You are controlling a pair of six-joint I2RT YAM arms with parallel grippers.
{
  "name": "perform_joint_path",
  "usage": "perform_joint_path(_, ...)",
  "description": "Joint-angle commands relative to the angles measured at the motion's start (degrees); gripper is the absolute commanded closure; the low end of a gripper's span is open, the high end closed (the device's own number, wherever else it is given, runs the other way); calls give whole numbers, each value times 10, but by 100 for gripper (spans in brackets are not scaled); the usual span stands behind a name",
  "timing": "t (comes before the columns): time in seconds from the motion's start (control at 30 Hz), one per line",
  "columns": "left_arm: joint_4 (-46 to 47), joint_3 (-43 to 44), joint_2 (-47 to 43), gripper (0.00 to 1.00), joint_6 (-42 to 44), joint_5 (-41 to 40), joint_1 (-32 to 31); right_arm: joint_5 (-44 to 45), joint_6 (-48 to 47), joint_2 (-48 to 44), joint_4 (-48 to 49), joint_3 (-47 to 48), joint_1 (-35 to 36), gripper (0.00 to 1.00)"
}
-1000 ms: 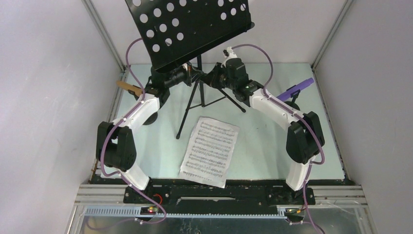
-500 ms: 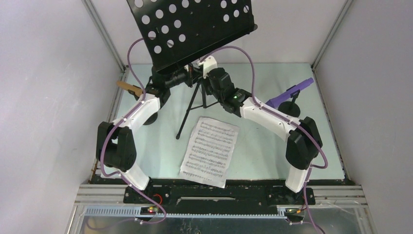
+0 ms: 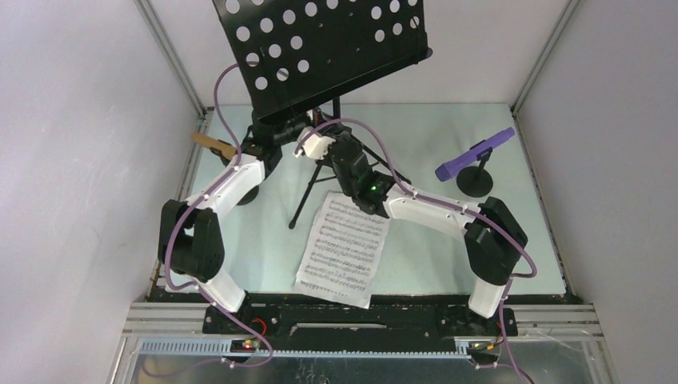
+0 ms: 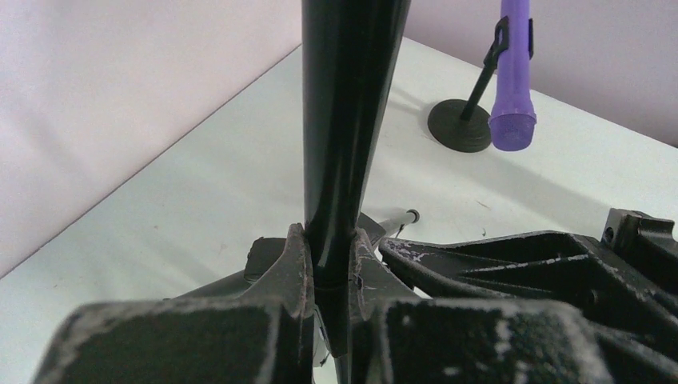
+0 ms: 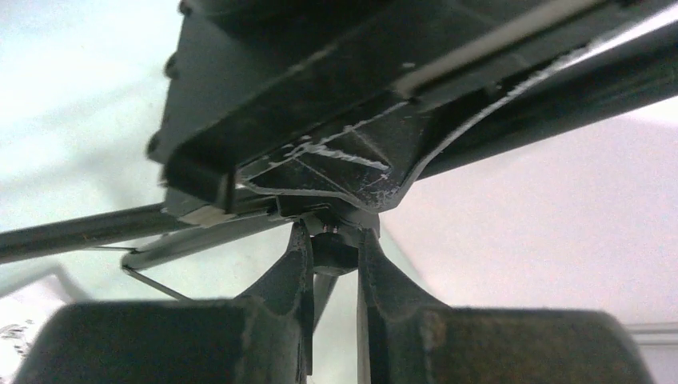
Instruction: Pack up the instrument practice props
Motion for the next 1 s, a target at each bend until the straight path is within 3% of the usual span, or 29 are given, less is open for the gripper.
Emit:
perform_joint_path(0.0,-10,21,20,96,1,-16,-2,23,-102,-9,61,-27,50,100)
perform_joint_path(0.07,-5,21,19,96,-1,-18,0,22,-64,-25,69,-30,53,98)
perform_joint_path(0.13,0,22,19,96,-9,-17,1,6,-3,-50,49,-29,53,89)
perform_joint_path(0.27,7,21,23,96,-27,-17,6,-10,129,-100,41,-32,49,53)
perform_joint_path(0.43,8,23,23,96,-28,-19,6,-53,336,-168,38,-67,20,39)
perform_joint_path(0.7,4,24,22,95,-27,-20,6,-225,816,-214,13,-129,-105,31)
perform_joint_path(0.97,4,26,20,95,-27,-18,6,-398,1076,-154,69,-140,-181,30)
